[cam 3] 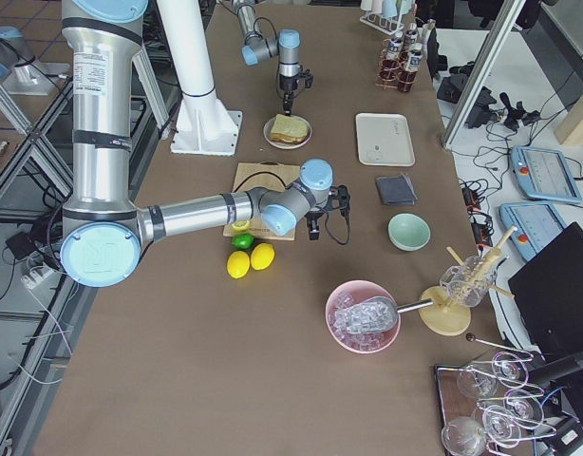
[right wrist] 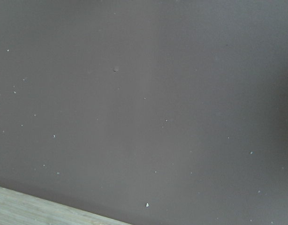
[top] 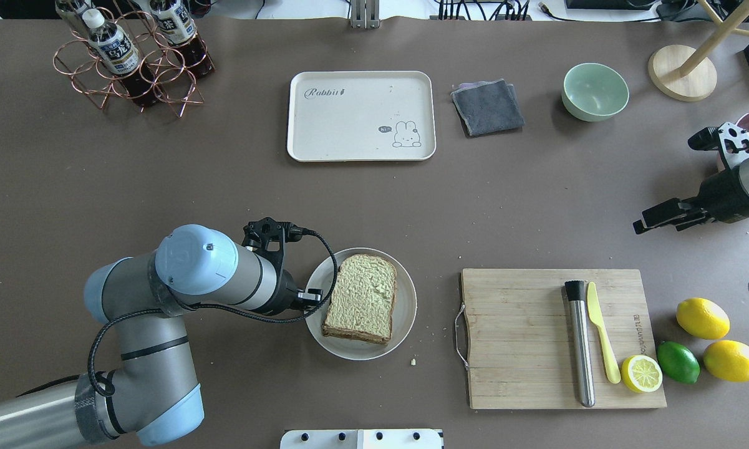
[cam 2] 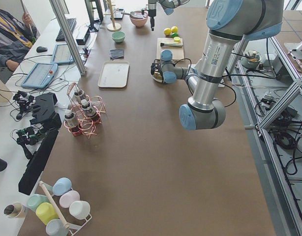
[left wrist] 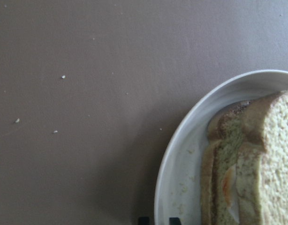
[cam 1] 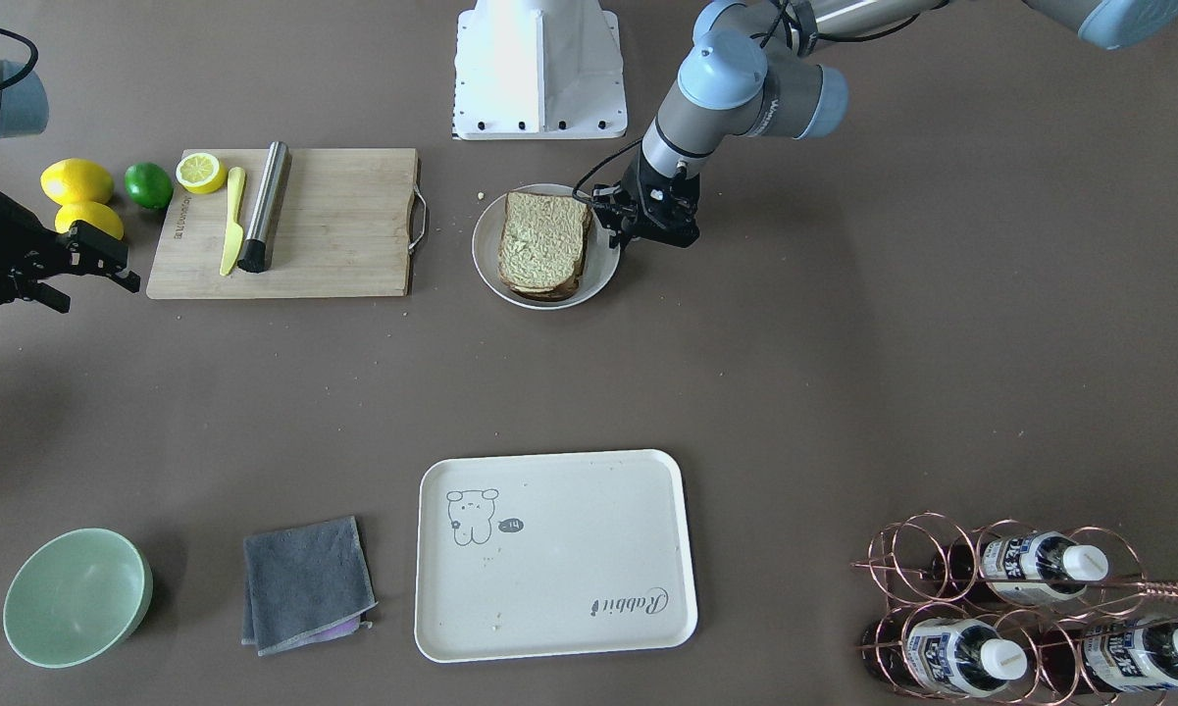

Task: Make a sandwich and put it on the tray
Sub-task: 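Grasp the rim of the white plate with the left gripper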

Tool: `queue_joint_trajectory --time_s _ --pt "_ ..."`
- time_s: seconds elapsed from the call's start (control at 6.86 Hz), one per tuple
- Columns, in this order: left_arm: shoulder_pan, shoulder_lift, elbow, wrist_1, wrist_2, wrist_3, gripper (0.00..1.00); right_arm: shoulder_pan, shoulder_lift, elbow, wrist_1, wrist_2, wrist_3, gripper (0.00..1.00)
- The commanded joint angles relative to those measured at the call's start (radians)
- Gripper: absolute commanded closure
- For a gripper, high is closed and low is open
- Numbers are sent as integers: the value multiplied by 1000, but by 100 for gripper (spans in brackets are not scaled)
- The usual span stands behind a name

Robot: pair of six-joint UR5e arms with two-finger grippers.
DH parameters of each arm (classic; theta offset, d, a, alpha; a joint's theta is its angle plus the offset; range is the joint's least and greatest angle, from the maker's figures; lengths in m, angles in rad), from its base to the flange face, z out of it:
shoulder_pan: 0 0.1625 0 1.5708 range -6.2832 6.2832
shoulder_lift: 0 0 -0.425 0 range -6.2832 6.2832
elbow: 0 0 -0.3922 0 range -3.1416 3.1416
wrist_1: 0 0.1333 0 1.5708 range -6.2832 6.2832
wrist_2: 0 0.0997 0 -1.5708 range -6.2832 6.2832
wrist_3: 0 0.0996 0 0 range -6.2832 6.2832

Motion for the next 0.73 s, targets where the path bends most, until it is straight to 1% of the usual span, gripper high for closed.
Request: queue_joint_trajectory --time_s 0.0,0.29,0.44,0.58 --pt "2 -3 -9 -4 -4 -45 100 0 1 0 1 5 0 0" --pt "-1 -3 -22 -5 -11 -71 100 2 3 0 2 5 0 0" --pt "-9 -5 -24 -5 -13 -109 100 2 3 0 2 21 0 0" --pt "-33 -17 -24 -5 -13 -134 100 2 3 -2 2 21 0 0"
